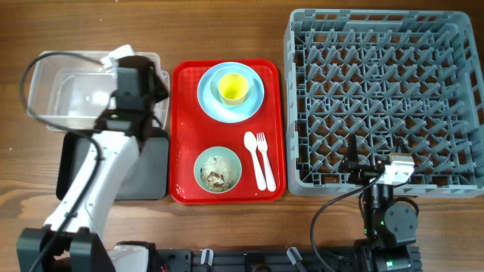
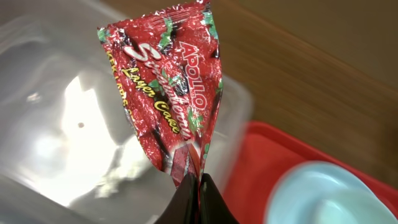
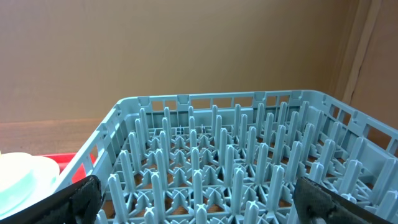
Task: Sort waste into correct bins and load items into the dishwasher rack
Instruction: 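Carry the red wrapper left and release it into the clear bin, then reach the left gripper to the rim of the green rice bowl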
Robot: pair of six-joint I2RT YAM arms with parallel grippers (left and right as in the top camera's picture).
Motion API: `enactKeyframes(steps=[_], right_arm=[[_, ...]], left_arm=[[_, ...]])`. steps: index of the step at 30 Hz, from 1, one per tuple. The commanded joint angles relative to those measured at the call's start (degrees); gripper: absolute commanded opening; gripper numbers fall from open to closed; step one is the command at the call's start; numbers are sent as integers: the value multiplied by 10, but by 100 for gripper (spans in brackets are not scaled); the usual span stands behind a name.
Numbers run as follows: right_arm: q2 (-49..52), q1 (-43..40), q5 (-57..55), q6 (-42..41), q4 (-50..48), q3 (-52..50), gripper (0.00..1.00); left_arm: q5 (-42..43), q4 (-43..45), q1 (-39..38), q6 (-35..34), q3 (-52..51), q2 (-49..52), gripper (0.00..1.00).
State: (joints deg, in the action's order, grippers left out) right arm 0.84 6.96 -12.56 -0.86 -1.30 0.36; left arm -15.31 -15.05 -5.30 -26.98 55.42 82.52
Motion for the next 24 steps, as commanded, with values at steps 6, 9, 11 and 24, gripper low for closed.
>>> enactKeyframes(steps=[6, 9, 11, 24], right_arm=[[-3, 2, -10, -7, -3, -1, 100], [-3, 2, -10, -7, -3, -1, 100], [-3, 2, -10, -7, -3, -1, 100], [-3, 2, -10, -7, -3, -1, 100]], left_arm=[[25, 11, 137, -129, 0, 78, 28], [58, 28, 158, -116, 0, 92, 49], [83, 48, 164, -87, 1, 88, 60], [339, -114, 62, -73, 1, -94, 28]])
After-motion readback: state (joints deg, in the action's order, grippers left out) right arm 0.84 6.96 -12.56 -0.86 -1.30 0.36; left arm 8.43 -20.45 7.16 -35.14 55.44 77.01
